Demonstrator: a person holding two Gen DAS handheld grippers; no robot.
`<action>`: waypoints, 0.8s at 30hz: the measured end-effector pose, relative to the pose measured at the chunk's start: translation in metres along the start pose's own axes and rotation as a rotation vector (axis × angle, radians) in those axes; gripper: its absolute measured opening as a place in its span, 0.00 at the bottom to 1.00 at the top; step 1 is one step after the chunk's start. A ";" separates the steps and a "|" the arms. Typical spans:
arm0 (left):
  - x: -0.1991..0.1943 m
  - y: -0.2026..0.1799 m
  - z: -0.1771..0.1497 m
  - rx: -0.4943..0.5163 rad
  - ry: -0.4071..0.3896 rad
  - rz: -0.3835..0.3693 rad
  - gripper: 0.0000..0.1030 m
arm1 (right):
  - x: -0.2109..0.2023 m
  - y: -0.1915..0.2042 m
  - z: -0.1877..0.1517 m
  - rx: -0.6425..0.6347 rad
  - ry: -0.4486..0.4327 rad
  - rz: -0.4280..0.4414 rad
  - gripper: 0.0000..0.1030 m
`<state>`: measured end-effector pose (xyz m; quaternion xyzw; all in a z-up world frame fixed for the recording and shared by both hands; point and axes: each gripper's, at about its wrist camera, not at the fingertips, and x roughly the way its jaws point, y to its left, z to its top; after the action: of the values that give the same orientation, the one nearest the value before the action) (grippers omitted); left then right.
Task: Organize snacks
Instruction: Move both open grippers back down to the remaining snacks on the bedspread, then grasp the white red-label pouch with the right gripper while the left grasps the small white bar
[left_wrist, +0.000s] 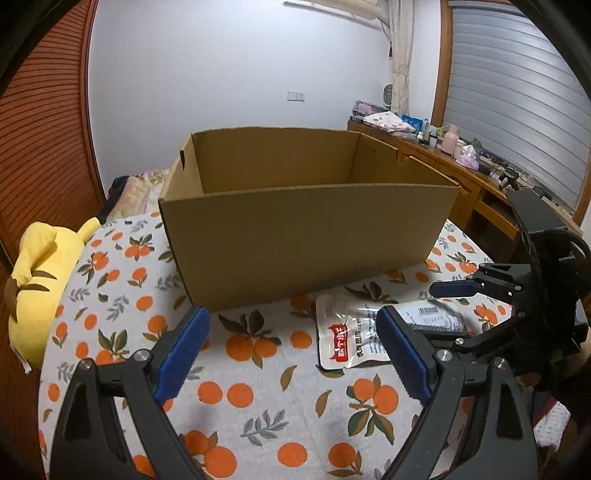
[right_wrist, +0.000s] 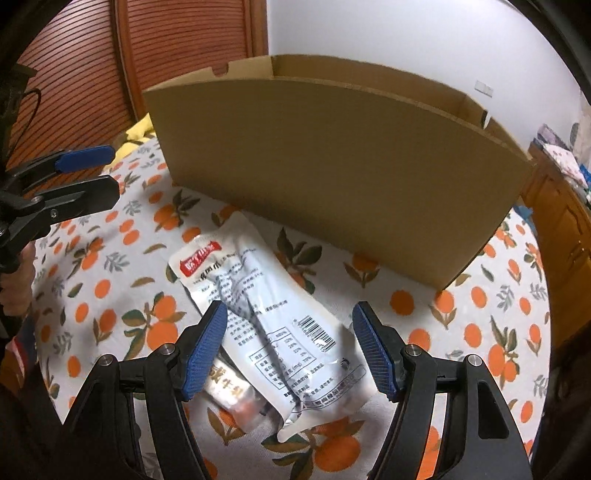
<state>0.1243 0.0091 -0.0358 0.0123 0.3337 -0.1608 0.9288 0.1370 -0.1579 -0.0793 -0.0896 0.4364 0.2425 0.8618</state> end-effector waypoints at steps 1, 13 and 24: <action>0.001 0.000 -0.002 -0.001 0.003 -0.001 0.90 | 0.002 0.000 -0.001 -0.002 0.004 0.003 0.70; 0.011 0.000 -0.021 -0.004 0.055 -0.008 0.90 | 0.022 0.002 0.008 -0.048 0.071 0.040 0.76; 0.013 -0.011 -0.029 0.013 0.073 -0.030 0.90 | 0.031 0.010 0.009 -0.117 0.108 0.068 0.82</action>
<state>0.1129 -0.0016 -0.0654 0.0192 0.3667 -0.1765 0.9132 0.1536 -0.1351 -0.0981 -0.1377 0.4700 0.2916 0.8217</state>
